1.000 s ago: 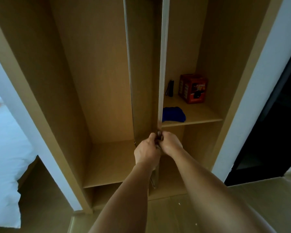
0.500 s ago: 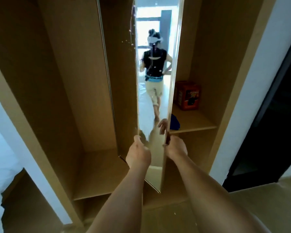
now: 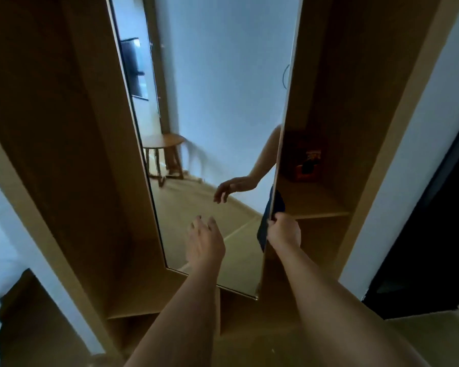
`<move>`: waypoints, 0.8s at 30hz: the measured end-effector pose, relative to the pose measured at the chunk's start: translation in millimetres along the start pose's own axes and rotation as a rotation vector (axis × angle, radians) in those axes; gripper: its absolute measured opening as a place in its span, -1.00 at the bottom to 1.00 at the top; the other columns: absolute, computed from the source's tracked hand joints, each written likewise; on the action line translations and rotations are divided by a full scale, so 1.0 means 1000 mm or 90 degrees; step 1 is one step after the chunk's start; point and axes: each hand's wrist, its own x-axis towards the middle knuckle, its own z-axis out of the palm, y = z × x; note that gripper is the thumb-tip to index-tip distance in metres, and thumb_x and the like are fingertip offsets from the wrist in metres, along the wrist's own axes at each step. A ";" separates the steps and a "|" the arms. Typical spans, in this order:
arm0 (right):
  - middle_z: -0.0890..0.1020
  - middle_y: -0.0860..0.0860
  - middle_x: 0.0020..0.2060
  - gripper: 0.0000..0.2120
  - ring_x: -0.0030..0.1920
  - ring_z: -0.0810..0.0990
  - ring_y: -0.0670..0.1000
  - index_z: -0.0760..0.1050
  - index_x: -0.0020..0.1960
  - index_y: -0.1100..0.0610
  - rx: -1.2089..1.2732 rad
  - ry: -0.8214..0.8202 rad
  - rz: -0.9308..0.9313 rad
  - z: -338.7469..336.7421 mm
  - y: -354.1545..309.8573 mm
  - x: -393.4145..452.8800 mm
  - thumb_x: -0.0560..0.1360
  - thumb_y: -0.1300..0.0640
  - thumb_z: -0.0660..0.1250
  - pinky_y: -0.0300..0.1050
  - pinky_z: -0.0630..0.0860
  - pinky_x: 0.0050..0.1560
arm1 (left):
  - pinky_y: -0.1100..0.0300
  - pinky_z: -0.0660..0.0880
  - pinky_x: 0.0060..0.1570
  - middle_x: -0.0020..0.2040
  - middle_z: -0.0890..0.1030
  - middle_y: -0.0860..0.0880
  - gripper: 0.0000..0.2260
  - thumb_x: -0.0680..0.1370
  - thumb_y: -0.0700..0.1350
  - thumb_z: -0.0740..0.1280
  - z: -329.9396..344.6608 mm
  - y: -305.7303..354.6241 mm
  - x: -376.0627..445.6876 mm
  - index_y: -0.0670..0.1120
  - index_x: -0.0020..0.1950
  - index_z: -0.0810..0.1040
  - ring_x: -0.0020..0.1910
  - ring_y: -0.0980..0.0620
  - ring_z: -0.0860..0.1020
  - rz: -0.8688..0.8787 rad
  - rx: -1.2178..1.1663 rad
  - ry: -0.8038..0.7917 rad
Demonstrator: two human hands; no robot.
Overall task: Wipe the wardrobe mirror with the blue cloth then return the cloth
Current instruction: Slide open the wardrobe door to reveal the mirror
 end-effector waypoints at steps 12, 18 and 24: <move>0.59 0.14 -0.04 -0.90 -0.09 0.54 0.13 0.47 -0.01 0.20 0.062 0.074 0.101 0.009 -0.015 0.033 0.57 0.17 0.22 -0.08 0.37 -0.23 | -0.05 0.09 0.44 0.57 -0.05 -0.05 -0.38 0.60 0.23 -0.10 -0.029 -0.027 0.054 -0.06 0.56 -0.10 0.53 -0.08 0.01 -0.211 -0.243 0.184; 0.59 0.14 0.01 -0.83 -0.06 0.58 0.14 0.49 0.08 0.20 0.078 0.098 0.127 0.021 -0.027 0.045 0.57 0.14 0.24 -0.09 0.40 -0.28 | -0.13 0.15 0.40 0.57 -0.04 -0.06 -0.44 0.63 0.07 0.03 -0.049 -0.039 0.091 -0.03 0.56 -0.11 0.52 -0.13 0.04 -0.257 -0.311 0.272; 0.54 0.13 0.18 -0.70 0.09 0.55 0.15 0.44 0.29 0.12 0.109 0.055 0.150 0.034 -0.038 0.062 0.59 0.14 0.17 -0.07 0.48 -0.13 | -0.18 0.24 0.38 0.53 0.18 -0.05 -0.29 0.51 -0.25 0.16 -0.059 -0.060 0.121 0.09 0.55 -0.11 0.47 -0.18 0.21 -0.262 -0.325 0.211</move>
